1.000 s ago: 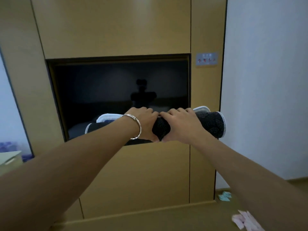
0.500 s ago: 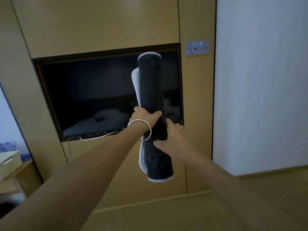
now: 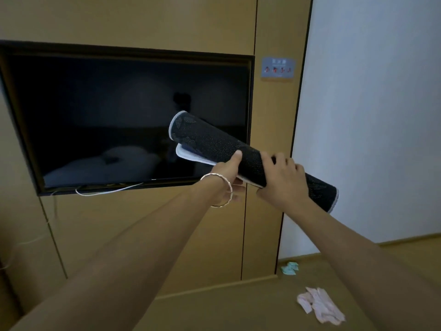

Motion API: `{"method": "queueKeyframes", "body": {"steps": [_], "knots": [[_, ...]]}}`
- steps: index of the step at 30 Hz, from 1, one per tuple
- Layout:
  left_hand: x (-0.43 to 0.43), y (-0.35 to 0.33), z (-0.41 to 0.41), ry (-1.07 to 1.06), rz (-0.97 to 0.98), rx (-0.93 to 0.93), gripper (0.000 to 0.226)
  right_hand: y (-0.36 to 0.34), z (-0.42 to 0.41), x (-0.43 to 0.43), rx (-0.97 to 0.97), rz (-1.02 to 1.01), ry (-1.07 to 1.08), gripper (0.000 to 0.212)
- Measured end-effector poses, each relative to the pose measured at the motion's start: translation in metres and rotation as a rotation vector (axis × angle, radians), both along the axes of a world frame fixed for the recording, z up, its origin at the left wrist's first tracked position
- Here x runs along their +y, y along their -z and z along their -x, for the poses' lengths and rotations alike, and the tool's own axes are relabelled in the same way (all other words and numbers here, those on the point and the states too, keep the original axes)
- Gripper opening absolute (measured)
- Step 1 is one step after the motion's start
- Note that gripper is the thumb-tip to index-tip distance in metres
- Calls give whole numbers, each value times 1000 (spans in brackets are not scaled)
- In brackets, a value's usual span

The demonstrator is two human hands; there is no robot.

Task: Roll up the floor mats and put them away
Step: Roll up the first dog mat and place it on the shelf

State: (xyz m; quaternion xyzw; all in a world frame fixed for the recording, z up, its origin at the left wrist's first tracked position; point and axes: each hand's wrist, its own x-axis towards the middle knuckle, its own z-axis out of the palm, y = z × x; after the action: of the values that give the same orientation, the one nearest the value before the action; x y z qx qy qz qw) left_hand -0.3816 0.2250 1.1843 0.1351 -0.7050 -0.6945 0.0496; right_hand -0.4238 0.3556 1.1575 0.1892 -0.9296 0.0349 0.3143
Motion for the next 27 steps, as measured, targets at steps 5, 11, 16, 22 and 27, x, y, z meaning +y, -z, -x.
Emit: {"method": "queueKeyframes", "body": {"steps": [5, 11, 16, 22, 27], "knots": [[-108, 0, 10, 67, 1471, 219, 49, -4, 36, -50, -133, 34, -2, 74], [-193, 4, 39, 18, 2096, 373, 111, 4, 53, -111, -285, 12, -129, 75], [-221, 11, 67, 37, 2156, 288, 121, -5, 60, -125, -250, -143, -207, 78], [-229, 20, 96, 147, 2029, 319, 89, -12, 84, -113, -280, -259, -225, 79], [-225, 22, 120, 123, 2013, 341, 99, -13, 113, -109, -198, -329, -259, 84]]}}
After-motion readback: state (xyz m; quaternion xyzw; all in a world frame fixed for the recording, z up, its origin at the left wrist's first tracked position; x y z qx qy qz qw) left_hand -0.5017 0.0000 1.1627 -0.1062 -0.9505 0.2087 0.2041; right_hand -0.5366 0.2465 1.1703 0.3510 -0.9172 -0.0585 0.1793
